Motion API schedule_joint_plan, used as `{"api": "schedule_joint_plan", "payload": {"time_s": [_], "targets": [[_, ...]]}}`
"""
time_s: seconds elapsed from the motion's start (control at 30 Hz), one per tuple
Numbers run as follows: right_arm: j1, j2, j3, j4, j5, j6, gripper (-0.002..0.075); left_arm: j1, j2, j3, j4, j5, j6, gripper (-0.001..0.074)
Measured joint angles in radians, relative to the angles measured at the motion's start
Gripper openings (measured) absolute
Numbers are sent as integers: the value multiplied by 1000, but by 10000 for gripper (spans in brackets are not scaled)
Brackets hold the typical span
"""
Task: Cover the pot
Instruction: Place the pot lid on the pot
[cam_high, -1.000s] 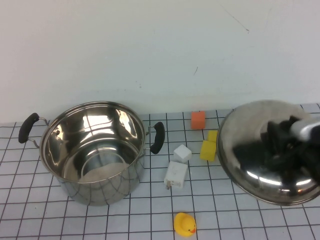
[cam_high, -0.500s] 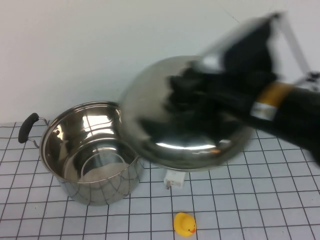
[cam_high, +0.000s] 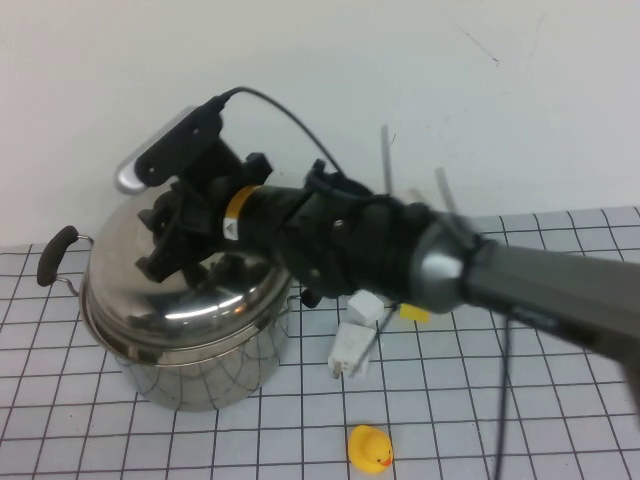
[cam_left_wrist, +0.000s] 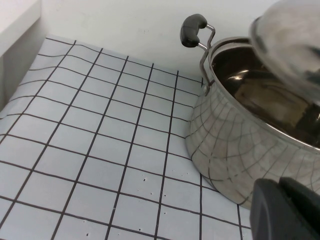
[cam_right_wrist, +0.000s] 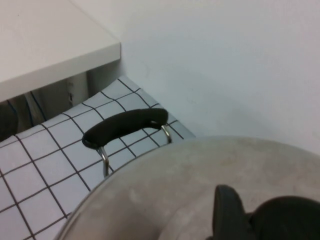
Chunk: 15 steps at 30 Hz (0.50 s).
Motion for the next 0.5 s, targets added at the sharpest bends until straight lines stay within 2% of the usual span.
{"api": "schedule_joint_plan", "payload": {"time_s": [0.17, 0.5], "targets": [[6, 95, -92, 2, 0, 0, 337, 0, 0, 0, 0, 0, 0, -3], [6, 143, -104, 11, -44, -31, 337, 0, 0, 0, 0, 0, 0, -3]]}}
